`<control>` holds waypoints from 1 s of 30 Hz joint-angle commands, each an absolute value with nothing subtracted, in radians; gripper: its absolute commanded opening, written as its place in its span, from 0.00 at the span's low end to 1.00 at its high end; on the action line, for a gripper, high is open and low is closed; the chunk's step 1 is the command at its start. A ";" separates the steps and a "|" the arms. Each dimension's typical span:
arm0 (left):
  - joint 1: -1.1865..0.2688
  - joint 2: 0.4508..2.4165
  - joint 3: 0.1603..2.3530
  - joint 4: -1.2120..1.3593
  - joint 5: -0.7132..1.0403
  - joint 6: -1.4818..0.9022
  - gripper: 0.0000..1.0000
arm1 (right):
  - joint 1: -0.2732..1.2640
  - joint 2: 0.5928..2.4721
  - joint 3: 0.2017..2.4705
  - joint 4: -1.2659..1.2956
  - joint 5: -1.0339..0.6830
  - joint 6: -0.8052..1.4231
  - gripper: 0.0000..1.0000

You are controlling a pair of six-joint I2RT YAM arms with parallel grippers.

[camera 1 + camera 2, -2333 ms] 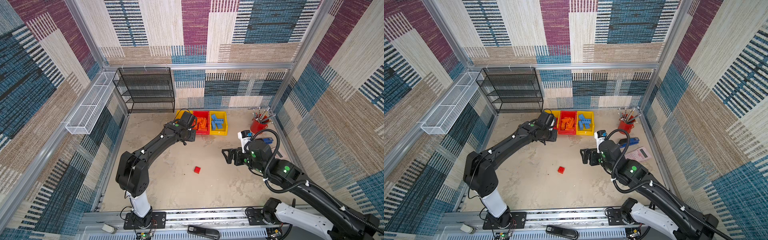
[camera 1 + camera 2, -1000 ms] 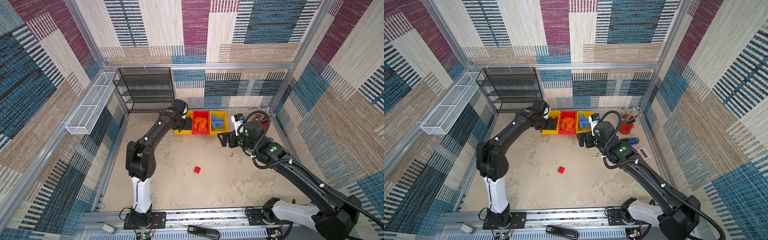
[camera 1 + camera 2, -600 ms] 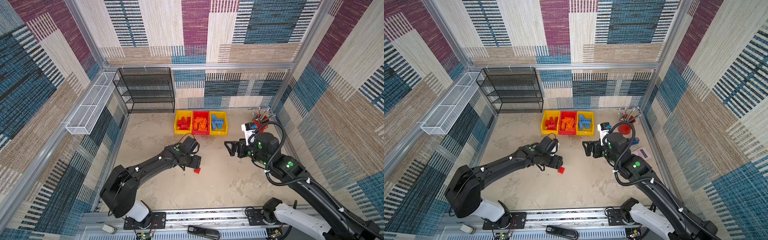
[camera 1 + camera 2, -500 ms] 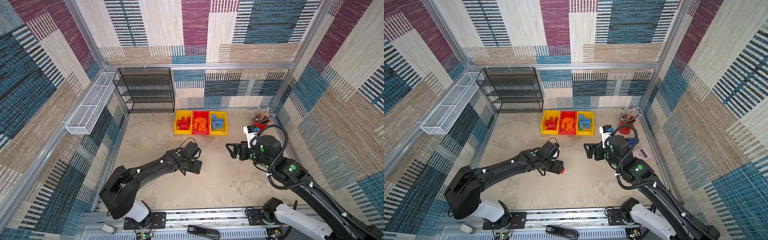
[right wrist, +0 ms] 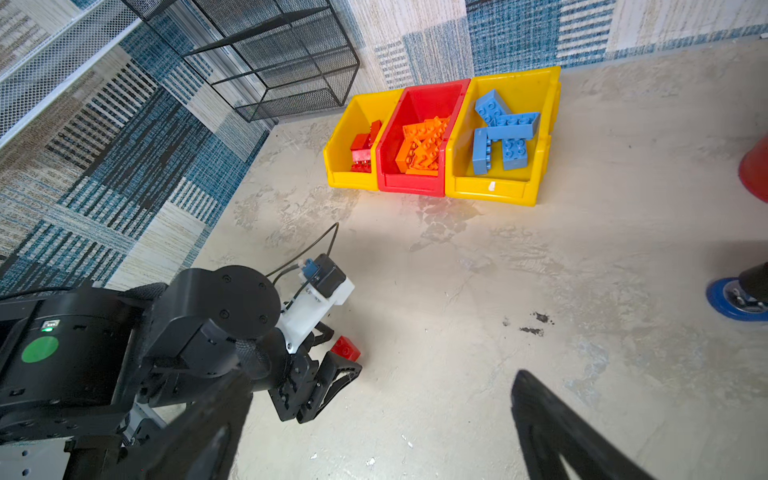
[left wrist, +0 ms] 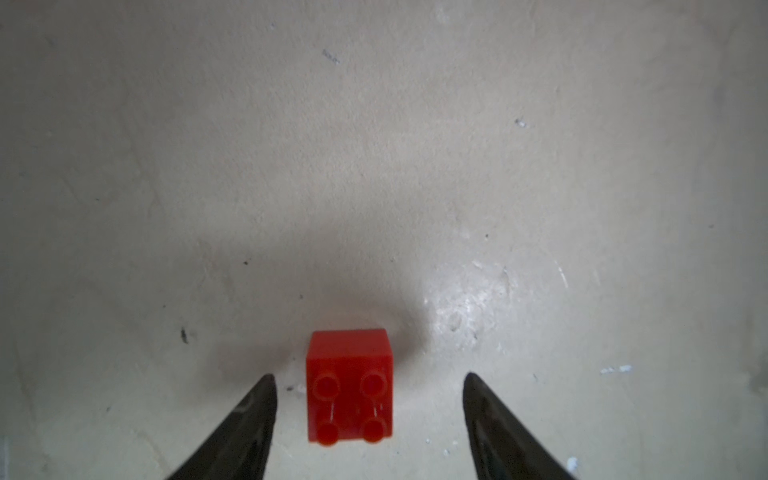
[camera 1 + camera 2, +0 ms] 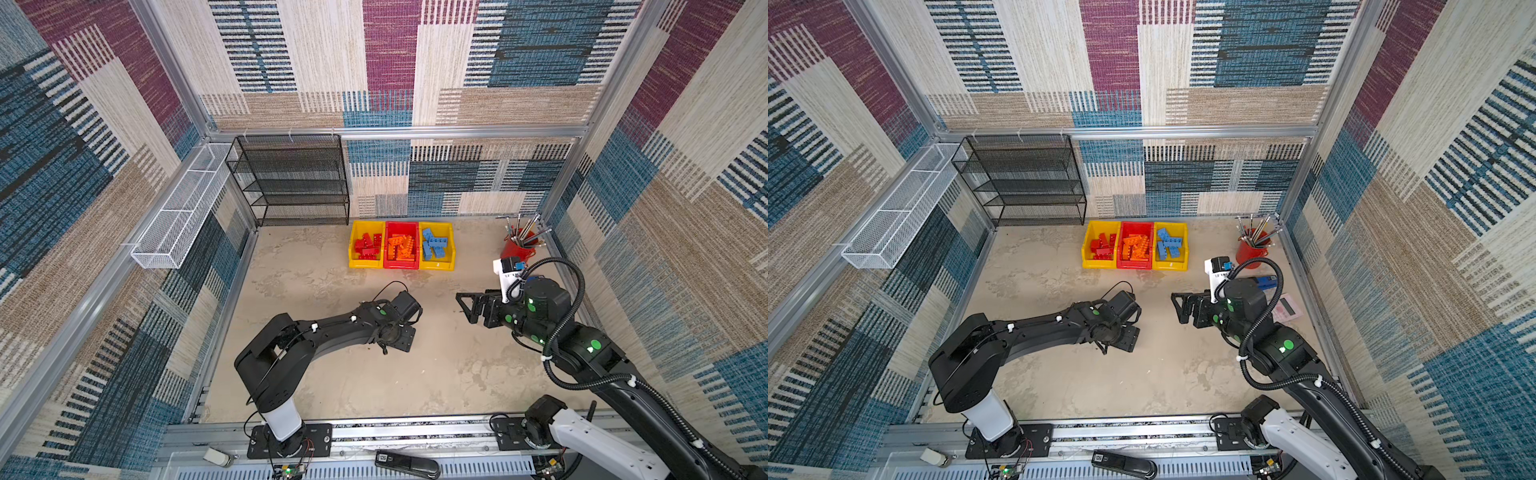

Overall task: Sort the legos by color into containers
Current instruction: 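Move the left gripper to the small red 2x2 brick and grasp it, then carry the red 2x2 brick with the left gripper into the yellow bin and release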

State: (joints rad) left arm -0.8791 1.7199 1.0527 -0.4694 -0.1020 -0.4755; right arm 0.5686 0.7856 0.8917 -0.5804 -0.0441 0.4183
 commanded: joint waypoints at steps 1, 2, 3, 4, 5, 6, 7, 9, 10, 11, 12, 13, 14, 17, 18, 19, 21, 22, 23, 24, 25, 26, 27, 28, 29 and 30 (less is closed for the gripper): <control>-0.878 1.734 1.062 -0.477 -0.138 -0.473 0.70 | 0.569 0.798 0.888 -0.565 -0.038 0.423 0.99; -0.878 1.742 1.063 -0.475 -0.136 -0.472 0.69 | 0.569 0.803 0.888 -0.562 -0.037 0.422 0.99; -0.879 1.752 1.067 -0.472 -0.132 -0.468 0.68 | 0.569 0.809 0.887 -0.559 -0.038 0.422 0.99; -0.879 1.763 1.071 -0.471 -0.130 -0.467 0.66 | 0.569 0.813 0.885 -0.556 -0.038 0.422 0.99; -0.879 1.776 1.079 -0.474 -0.128 -0.465 0.65 | 0.569 0.816 0.886 -0.552 -0.039 0.421 0.99; -0.879 1.792 1.089 -0.482 -0.127 -0.462 0.61 | 0.569 0.823 0.886 -0.551 -0.039 0.421 0.99; -0.878 1.802 1.099 -0.487 -0.125 -0.459 0.57 | 0.568 0.826 0.888 -0.551 -0.038 0.422 0.99; -0.876 1.818 1.115 -0.501 -0.121 -0.453 0.46 | 0.569 0.835 0.895 -0.551 -0.036 0.417 0.99; -0.876 1.823 1.122 -0.507 -0.123 -0.449 0.37 | 0.569 0.837 0.898 -0.553 -0.031 0.416 0.99; -0.877 1.825 1.128 -0.516 -0.129 -0.447 0.30 | 0.569 0.841 0.903 -0.552 -0.027 0.414 0.99; -0.877 1.825 1.137 -0.526 -0.135 -0.441 0.23 | 0.569 0.844 0.907 -0.553 -0.023 0.410 0.99; -0.874 1.825 1.150 -0.541 -0.141 -0.437 0.18 | 0.569 0.848 0.913 -0.554 -0.018 0.408 0.99; -0.871 1.823 1.160 -0.555 -0.148 -0.432 0.16 | 0.569 0.852 0.919 -0.554 -0.013 0.405 0.99; -0.851 1.819 1.202 -0.599 -0.152 -0.409 0.13 | 0.569 0.862 0.932 -0.549 -0.003 0.401 0.99; -0.837 1.818 1.221 -0.612 -0.144 -0.407 0.13 | 0.569 0.864 0.935 -0.547 -0.003 0.399 0.99; -0.825 1.814 1.237 -0.621 -0.137 -0.405 0.13 | 0.569 0.867 0.940 -0.545 0.000 0.397 0.99; -0.794 1.807 1.278 -0.641 -0.136 -0.398 0.13 | 0.569 0.876 0.951 -0.543 0.007 0.394 0.99; -0.777 1.807 1.303 -0.653 -0.137 -0.390 0.13 | 0.568 0.883 0.958 -0.542 0.012 0.389 0.99; -0.756 1.808 1.331 -0.663 -0.139 -0.379 0.14 | 0.568 0.889 0.964 -0.539 0.018 0.385 0.99; -0.727 1.815 1.368 -0.674 -0.141 -0.364 0.14 | 0.568 0.898 0.971 -0.535 0.022 0.380 0.99; -0.698 1.825 1.406 -0.687 -0.140 -0.351 0.14 | 0.569 0.907 0.977 -0.531 0.027 0.374 0.99; -0.662 1.840 1.455 -0.706 -0.139 -0.339 0.14 | 0.568 0.918 0.986 -0.525 0.029 0.370 0.99; -0.631 1.858 1.502 -0.721 -0.136 -0.327 0.14 | 0.568 0.929 0.989 -0.519 0.028 0.366 0.99; -0.600 1.877 1.547 -0.724 -0.133 -0.312 0.14 | 0.567 0.940 0.993 -0.511 0.024 0.362 0.99; -0.568 1.897 1.595 -0.717 -0.135 -0.298 0.14 | 0.568 0.955 0.995 -0.501 0.015 0.355 0.99; -0.540 1.921 1.638 -0.712 -0.139 -0.289 0.14 | 0.568 0.965 0.995 -0.492 0.011 0.352 0.99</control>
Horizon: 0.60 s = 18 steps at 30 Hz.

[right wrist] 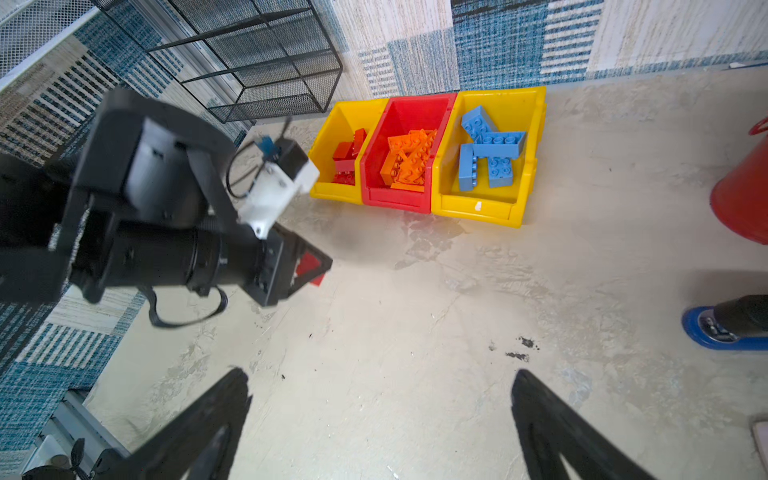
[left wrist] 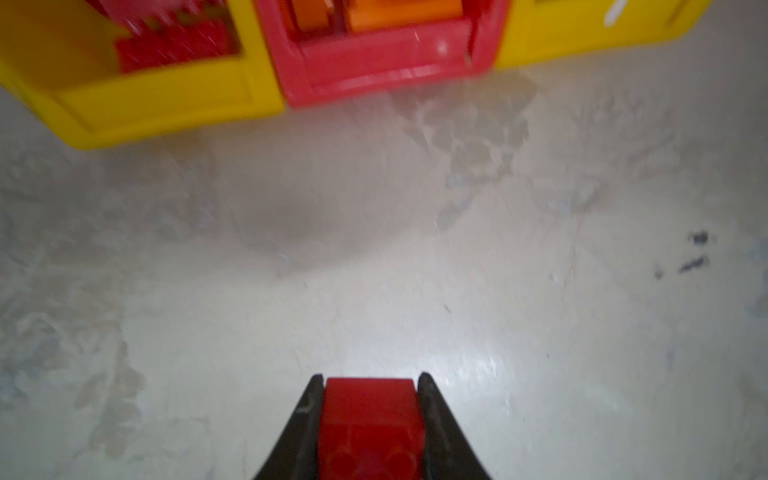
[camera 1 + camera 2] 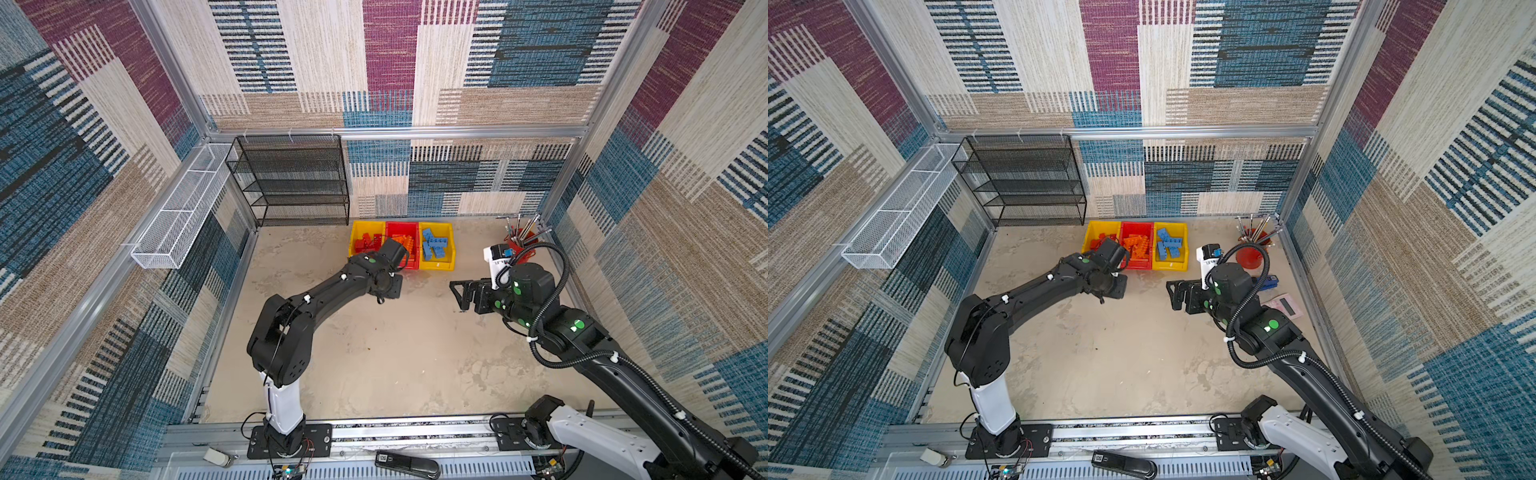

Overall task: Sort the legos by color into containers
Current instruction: 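Carry the red 2x2 brick with the left gripper into the yellow bin and release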

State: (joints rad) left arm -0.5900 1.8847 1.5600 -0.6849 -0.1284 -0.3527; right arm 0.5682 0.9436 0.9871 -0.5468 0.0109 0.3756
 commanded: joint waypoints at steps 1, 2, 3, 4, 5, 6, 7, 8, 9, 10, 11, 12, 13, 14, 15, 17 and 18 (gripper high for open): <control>-0.515 1.950 1.690 -0.713 -0.140 -0.281 0.15 | 0.568 0.977 0.994 -0.481 0.009 0.348 0.99; -0.490 1.986 1.752 -0.716 -0.136 -0.275 0.15 | 0.568 0.991 0.989 -0.470 0.007 0.344 0.99; -0.471 2.024 1.815 -0.726 -0.131 -0.269 0.15 | 0.568 1.006 0.987 -0.461 0.007 0.341 0.99; -0.456 2.064 1.879 -0.739 -0.130 -0.261 0.15 | 0.567 1.019 0.985 -0.455 0.007 0.338 0.99; -0.443 2.114 1.956 -0.762 -0.134 -0.253 0.15 | 0.567 1.036 0.984 -0.449 0.006 0.331 0.99; -0.434 2.159 2.031 -0.785 -0.135 -0.244 0.16 | 0.566 1.050 0.983 -0.443 0.007 0.326 0.99; -0.429 2.207 2.104 -0.808 -0.142 -0.233 0.16 | 0.565 1.064 0.983 -0.439 0.006 0.318 0.99; -0.422 2.252 2.173 -0.829 -0.153 -0.227 0.16 | 0.566 1.078 0.983 -0.432 0.004 0.311 0.99; -0.418 2.303 2.249 -0.849 -0.157 -0.219 0.16 | 0.565 1.098 0.988 -0.429 0.003 0.301 0.99; -0.412 2.346 2.310 -0.864 -0.158 -0.215 0.16 | 0.561 1.113 0.994 -0.424 0.000 0.297 0.99; -0.407 2.385 2.363 -0.875 -0.158 -0.216 0.16 | 0.561 1.127 1.000 -0.417 -0.003 0.291 0.99; -0.398 2.427 2.418 -0.885 -0.154 -0.218 0.16 | 0.560 1.141 1.006 -0.409 -0.010 0.286 0.99; -0.392 2.457 2.457 -0.889 -0.148 -0.221 0.16 | 0.558 1.155 1.015 -0.404 -0.015 0.281 0.99; -0.385 2.483 2.486 -0.888 -0.141 -0.225 0.17 | 0.557 1.167 1.023 -0.401 -0.019 0.275 0.99; -0.379 2.506 2.511 -0.885 -0.132 -0.228 0.18 | 0.555 1.180 1.032 -0.398 -0.024 0.270 0.99; -0.368 2.530 2.529 -0.866 -0.118 -0.233 0.21 | 0.554 1.198 1.047 -0.395 -0.026 0.258 0.99; -0.361 2.538 2.529 -0.853 -0.116 -0.237 0.23 | 0.553 1.206 1.053 -0.395 -0.025 0.253 0.99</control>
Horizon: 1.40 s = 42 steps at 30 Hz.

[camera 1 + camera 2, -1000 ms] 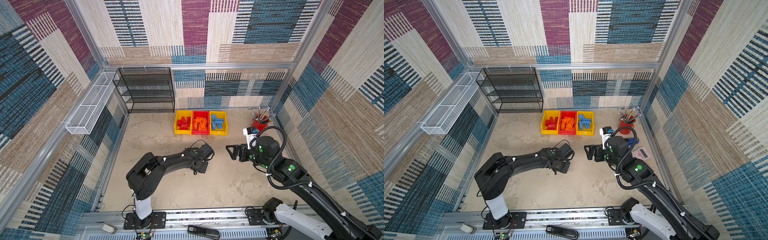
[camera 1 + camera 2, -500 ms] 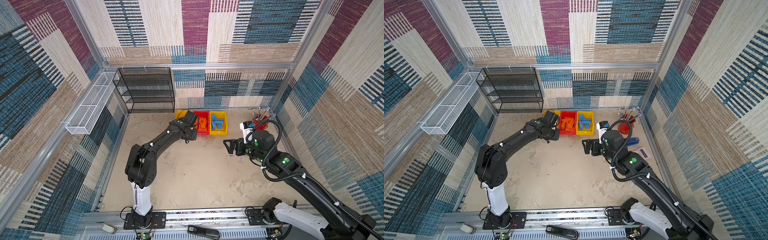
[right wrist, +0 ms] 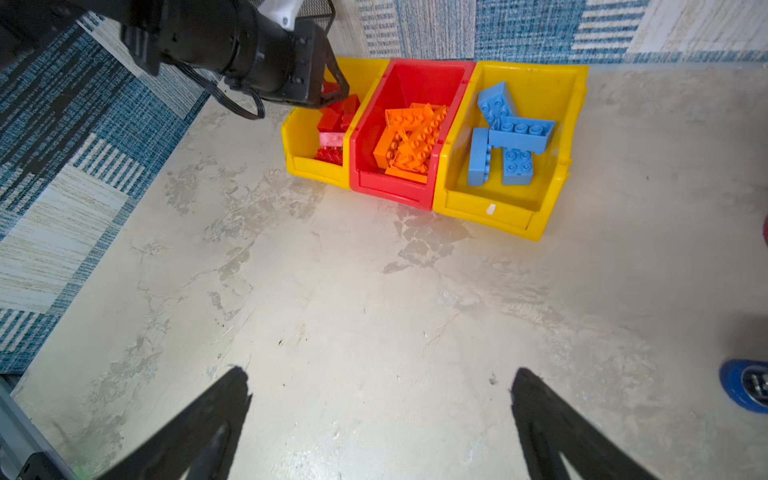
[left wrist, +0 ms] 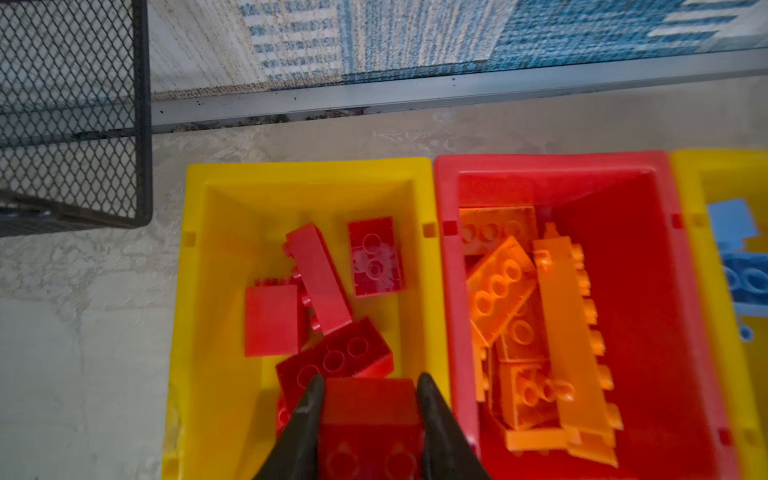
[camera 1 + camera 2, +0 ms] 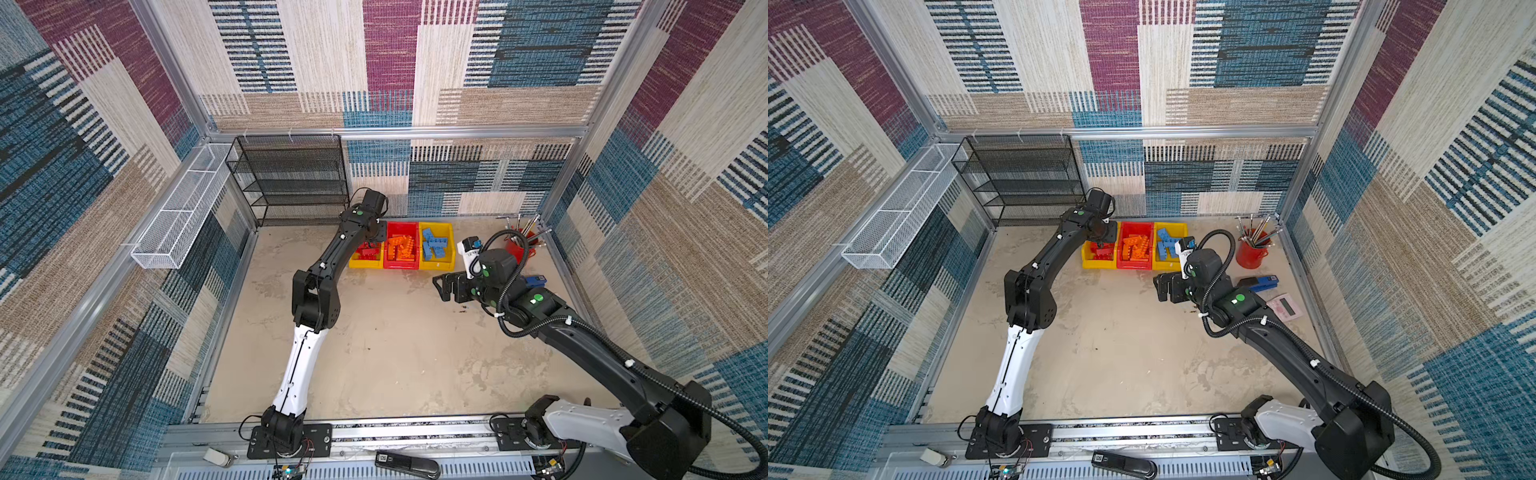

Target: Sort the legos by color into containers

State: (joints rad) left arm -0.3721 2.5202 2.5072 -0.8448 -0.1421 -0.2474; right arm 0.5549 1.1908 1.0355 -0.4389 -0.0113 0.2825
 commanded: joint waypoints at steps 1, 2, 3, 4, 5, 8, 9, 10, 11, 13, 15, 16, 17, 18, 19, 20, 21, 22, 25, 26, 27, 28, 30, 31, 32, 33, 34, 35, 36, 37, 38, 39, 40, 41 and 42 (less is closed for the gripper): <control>-0.356 2.541 2.528 -0.843 -0.111 -0.239 0.25 | 0.551 1.211 1.057 -0.395 -0.022 0.250 0.99; -0.351 2.544 2.525 -0.834 -0.105 -0.241 0.30 | 0.549 1.214 1.060 -0.396 -0.021 0.247 0.99; -0.347 2.548 2.526 -0.825 -0.097 -0.242 0.37 | 0.548 1.218 1.062 -0.397 -0.021 0.247 0.99; -0.343 2.551 2.526 -0.822 -0.090 -0.242 0.46 | 0.548 1.219 1.064 -0.397 -0.022 0.245 0.99; -0.342 2.551 2.525 -0.820 -0.082 -0.240 0.57 | 0.546 1.220 1.066 -0.396 -0.023 0.245 0.99; -0.339 2.538 2.516 -0.817 -0.057 -0.239 0.75 | 0.546 1.218 1.068 -0.392 -0.025 0.248 0.99; -0.339 2.527 2.506 -0.809 -0.041 -0.238 0.78 | 0.546 1.217 1.068 -0.397 -0.024 0.250 0.99; -0.338 2.511 2.490 -0.800 -0.024 -0.236 0.79 | 0.545 1.216 1.068 -0.396 -0.025 0.251 0.99; -0.339 2.488 2.465 -0.785 -0.010 -0.238 0.80 | 0.546 1.212 1.071 -0.397 -0.030 0.253 0.99; -0.340 2.429 2.395 -0.752 0.009 -0.245 0.82 | 0.546 1.207 1.073 -0.401 -0.035 0.257 0.99; -0.340 2.347 2.298 -0.712 0.028 -0.260 0.82 | 0.546 1.194 1.072 -0.400 -0.040 0.261 0.99; -0.340 2.302 2.243 -0.696 0.032 -0.266 0.83 | 0.546 1.188 1.071 -0.400 -0.041 0.264 0.99; -0.340 2.247 2.174 -0.675 0.034 -0.274 0.83 | 0.545 1.183 1.069 -0.400 -0.044 0.264 0.99; -0.342 2.190 2.101 -0.649 0.030 -0.279 0.83 | 0.546 1.177 1.064 -0.400 -0.048 0.263 0.99; -0.343 2.131 2.018 -0.618 0.027 -0.282 0.83 | 0.546 1.172 1.060 -0.397 -0.048 0.263 0.99; -0.345 2.057 1.918 -0.579 0.016 -0.286 0.84 | 0.546 1.167 1.053 -0.397 -0.044 0.266 0.99; -0.347 1.988 1.825 -0.543 0.005 -0.290 0.85 | 0.546 1.159 1.046 -0.395 -0.043 0.268 0.99; -0.348 1.919 1.734 -0.507 -0.009 -0.291 0.85 | 0.546 1.150 1.038 -0.392 -0.043 0.271 0.99; -0.350 1.693 1.455 -0.415 -0.077 -0.295 0.86 | 0.546 1.113 0.999 -0.374 -0.046 0.280 0.99; -0.352 1.614 1.359 -0.385 -0.111 -0.295 0.87 | 0.546 1.098 0.980 -0.368 -0.041 0.281 0.99; -0.354 1.544 1.277 -0.357 -0.143 -0.292 0.88 | 0.545 1.087 0.963 -0.363 -0.038 0.280 0.99; -0.354 1.477 1.203 -0.331 -0.181 -0.287 0.88 | 0.546 1.080 0.947 -0.362 -0.025 0.278 0.99; -0.353 1.349 1.061 -0.285 -0.260 -0.269 0.89 | 0.546 1.071 0.917 -0.362 0.016 0.280 0.99; -0.354 1.296 1.005 -0.264 -0.296 -0.258 0.89 | 0.546 1.067 0.901 -0.358 0.033 0.279 0.99; -0.354 1.243 0.950 -0.247 -0.343 -0.252 0.89 | 0.546 1.063 0.884 -0.353 0.059 0.279 0.99; -0.354 1.203 0.907 -0.233 -0.389 -0.252 0.89 | 0.546 1.056 0.867 -0.347 0.082 0.280 0.99; -0.354 1.168 0.871 -0.219 -0.432 -0.257 0.89 | 0.546 1.048 0.849 -0.335 0.103 0.278 0.99; -0.353 1.138 0.831 -0.198 -0.476 -0.261 0.89 | 0.546 1.036 0.827 -0.317 0.130 0.277 0.99; -0.354 1.116 0.798 -0.165 -0.496 -0.246 0.89 | 0.546 1.025 0.807 -0.301 0.151 0.276 0.99; -0.355 1.098 0.751 -0.096 -0.508 -0.215 0.89 | 0.546 1.012 0.788 -0.286 0.163 0.272 0.99; -0.354 1.082 0.697 -0.025 -0.516 -0.192 0.89 | 0.546 1.000 0.769 -0.272 0.175 0.267 0.99; -0.355 1.070 0.650 0.037 -0.522 -0.171 0.89 | 0.546 0.991 0.755 -0.264 0.190 0.270 0.99; -0.353 1.061 0.607 0.102 -0.525 -0.151 0.89 | 0.546 0.981 0.741 -0.257 0.204 0.272 0.99; -0.354 1.054 0.557 0.179 -0.531 -0.130 0.89 | 0.546 0.968 0.723 -0.246 0.213 0.267 0.99; -0.354 1.051 0.516 0.243 -0.531 -0.105 0.89 | 0.546 0.954 0.700 -0.224 0.215 0.249 0.99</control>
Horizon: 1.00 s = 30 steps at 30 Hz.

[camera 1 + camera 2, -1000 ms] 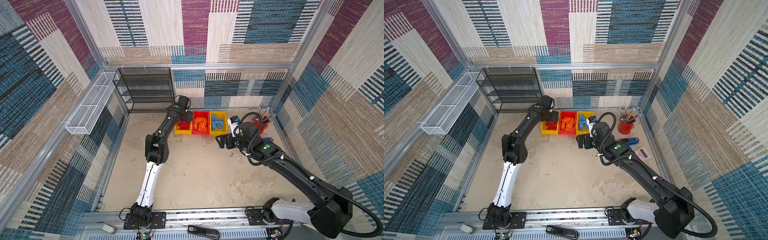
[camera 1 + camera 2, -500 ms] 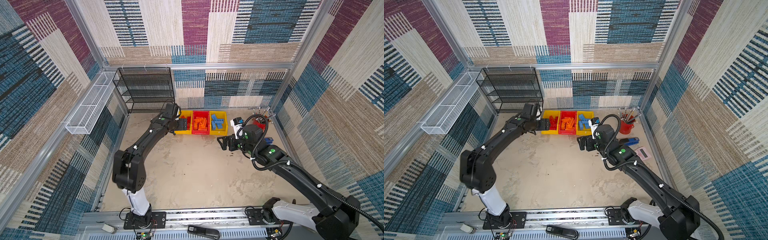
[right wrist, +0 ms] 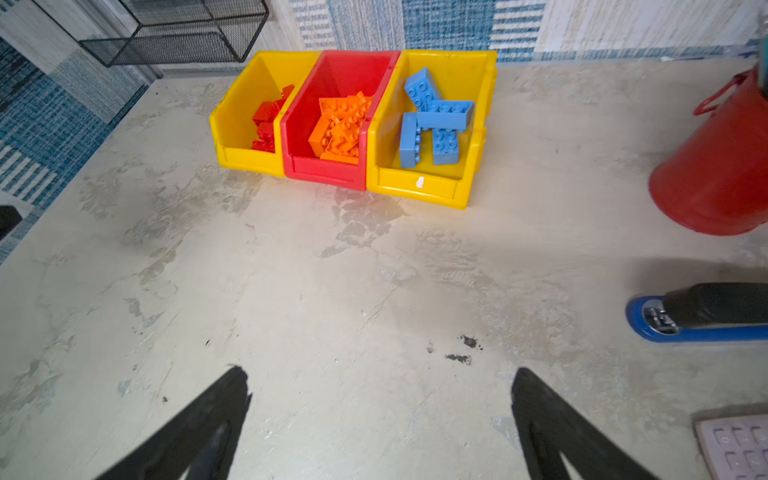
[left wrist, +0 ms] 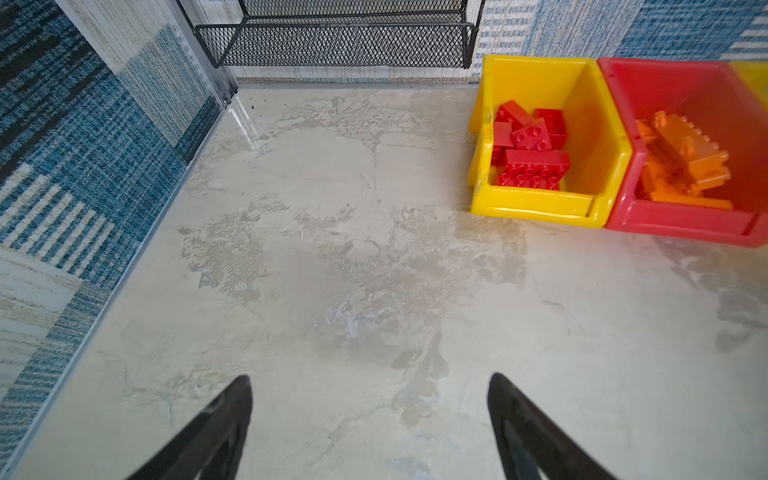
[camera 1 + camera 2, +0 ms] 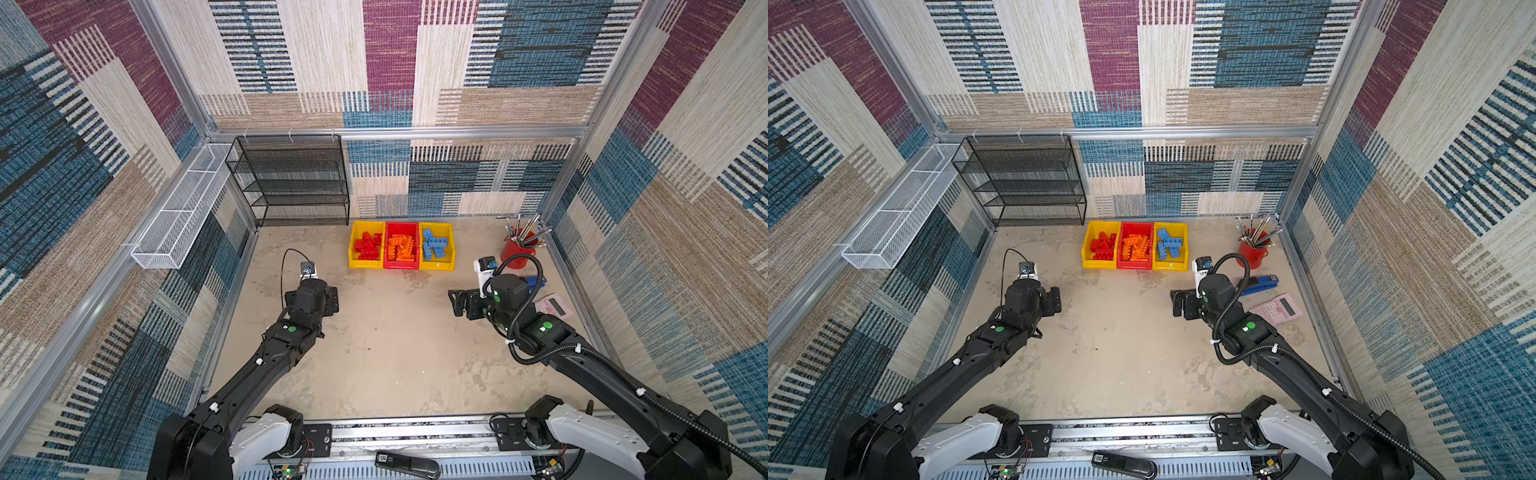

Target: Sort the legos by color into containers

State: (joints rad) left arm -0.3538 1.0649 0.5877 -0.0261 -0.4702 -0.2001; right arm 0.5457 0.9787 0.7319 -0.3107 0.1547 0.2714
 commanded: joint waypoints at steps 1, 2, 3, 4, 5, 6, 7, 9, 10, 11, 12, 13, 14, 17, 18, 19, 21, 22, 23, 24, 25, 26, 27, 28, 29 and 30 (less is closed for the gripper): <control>-0.354 1.049 0.487 0.281 -0.536 -0.086 0.89 | 0.546 0.935 0.674 -0.199 0.211 0.230 0.99; -0.354 1.051 0.464 0.313 -0.552 -0.070 0.89 | 0.546 0.912 0.641 -0.169 0.219 0.218 0.99; -0.353 1.056 0.448 0.335 -0.559 -0.054 0.89 | 0.545 0.890 0.613 -0.142 0.231 0.201 0.99; -0.352 1.062 0.437 0.354 -0.565 -0.038 0.89 | 0.546 0.864 0.584 -0.113 0.244 0.182 0.99; -0.352 1.066 0.423 0.384 -0.568 -0.015 0.89 | 0.546 0.836 0.548 -0.075 0.259 0.160 0.99; -0.352 1.068 0.412 0.401 -0.567 -0.005 0.89 | 0.546 0.809 0.512 -0.032 0.278 0.142 0.99; -0.351 1.072 0.399 0.432 -0.572 0.003 0.89 | 0.546 0.781 0.474 0.014 0.291 0.120 0.99; -0.346 1.085 0.356 0.523 -0.569 0.030 0.89 | 0.545 0.717 0.381 0.139 0.303 0.060 0.99; -0.339 1.098 0.335 0.566 -0.561 0.042 0.90 | 0.546 0.686 0.337 0.203 0.315 0.039 0.99; -0.331 1.116 0.319 0.600 -0.558 0.053 0.90 | 0.545 0.656 0.292 0.272 0.334 0.013 0.99; -0.322 1.133 0.309 0.603 -0.560 0.053 0.90 | 0.546 0.635 0.253 0.333 0.361 -0.004 0.99; -0.312 1.150 0.303 0.644 -0.558 0.047 0.90 | 0.546 0.623 0.219 0.390 0.396 -0.020 0.99; -0.299 1.167 0.301 0.651 -0.553 0.032 0.90 | 0.545 0.621 0.188 0.452 0.434 -0.046 0.99; -0.280 1.203 0.281 0.731 -0.509 0.017 0.90 | 0.535 0.679 0.096 0.679 0.533 -0.115 0.99; -0.273 1.216 0.271 0.766 -0.494 0.024 0.90 | 0.522 0.712 0.070 0.755 0.540 -0.118 0.99; -0.267 1.230 0.261 0.808 -0.491 0.032 0.90 | 0.503 0.749 0.052 0.818 0.532 -0.116 0.99; -0.248 1.274 0.241 0.908 -0.493 0.037 0.90 | 0.458 0.833 0.038 0.909 0.518 -0.113 0.99; -0.244 1.283 0.244 0.911 -0.497 0.045 0.90 | 0.429 0.873 0.035 0.947 0.506 -0.096 0.99; -0.240 1.280 0.257 0.873 -0.486 0.045 0.90 | 0.390 0.916 0.037 0.976 0.476 -0.074 0.99; -0.230 1.280 0.268 0.853 -0.471 0.041 0.90 | 0.358 0.953 0.041 0.996 0.448 -0.057 0.99; -0.219 1.286 0.273 0.851 -0.460 0.038 0.90 | 0.331 0.989 0.046 1.019 0.426 -0.043 0.99; -0.210 1.291 0.276 0.852 -0.454 0.041 0.90 | 0.304 1.031 0.052 1.047 0.400 -0.037 0.99; -0.203 1.293 0.276 0.860 -0.448 0.044 0.89 | 0.283 1.072 0.060 1.071 0.385 -0.035 0.99; -0.195 1.297 0.271 0.876 -0.448 0.045 0.89 | 0.268 1.116 0.068 1.096 0.375 -0.037 0.99; -0.189 1.299 0.264 0.895 -0.450 0.047 0.89 | 0.254 1.159 0.073 1.127 0.369 -0.037 0.99; -0.182 1.302 0.257 0.917 -0.446 0.048 0.89 | 0.238 1.207 0.080 1.176 0.365 -0.038 0.99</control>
